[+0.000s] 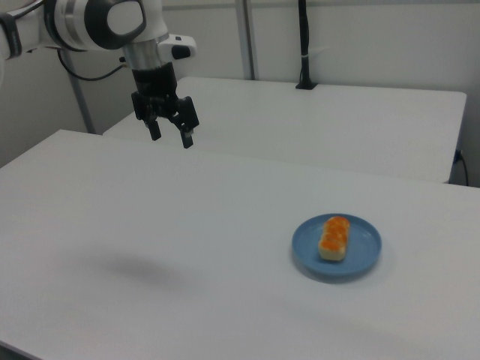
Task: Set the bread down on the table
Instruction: 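Move the gripper over the bread roll on the blue plate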
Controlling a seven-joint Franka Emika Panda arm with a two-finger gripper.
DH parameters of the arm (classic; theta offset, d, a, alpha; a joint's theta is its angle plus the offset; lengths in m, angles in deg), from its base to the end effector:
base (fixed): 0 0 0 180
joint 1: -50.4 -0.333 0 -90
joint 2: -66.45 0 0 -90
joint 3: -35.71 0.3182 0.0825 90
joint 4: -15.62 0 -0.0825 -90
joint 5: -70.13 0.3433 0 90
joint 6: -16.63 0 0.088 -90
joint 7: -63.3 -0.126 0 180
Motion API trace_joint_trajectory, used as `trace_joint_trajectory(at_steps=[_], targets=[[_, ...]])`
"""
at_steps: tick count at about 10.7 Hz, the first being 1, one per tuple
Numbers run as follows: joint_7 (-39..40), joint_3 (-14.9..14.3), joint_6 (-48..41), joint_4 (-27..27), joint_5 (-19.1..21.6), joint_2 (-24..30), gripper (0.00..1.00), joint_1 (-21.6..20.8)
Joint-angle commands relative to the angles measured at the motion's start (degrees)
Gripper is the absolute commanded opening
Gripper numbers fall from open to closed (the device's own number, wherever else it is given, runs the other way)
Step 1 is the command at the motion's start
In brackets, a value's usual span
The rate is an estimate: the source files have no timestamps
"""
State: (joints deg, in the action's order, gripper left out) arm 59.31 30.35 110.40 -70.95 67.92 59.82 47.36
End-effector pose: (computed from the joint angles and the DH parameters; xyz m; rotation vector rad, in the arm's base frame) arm 0.5547 -0.0241 0.5780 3.0880 -0.1655 0.0173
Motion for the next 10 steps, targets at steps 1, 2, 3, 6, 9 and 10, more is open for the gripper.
trace_joint_trajectory(at_steps=[1, 2, 3, 6, 9, 10], targets=[[4.51, -0.43, 2.64, -1.06, 0.01, -0.57, 1.00, 2.06], [6.79, -0.43, 3.00, -0.98, 0.01, -1.36, 1.00, 3.72], [9.16, -0.43, 3.44, -0.89, 0.09, -1.80, 1.00, 5.57], [18.46, -0.43, 11.23, -0.89, 0.36, -6.00, 1.00, 13.73], [19.73, -0.43, 22.38, 1.39, -0.17, -14.87, 1.00, 17.97], [19.82, -0.43, 27.30, 1.48, -0.43, -17.51, 1.00, 18.76]])
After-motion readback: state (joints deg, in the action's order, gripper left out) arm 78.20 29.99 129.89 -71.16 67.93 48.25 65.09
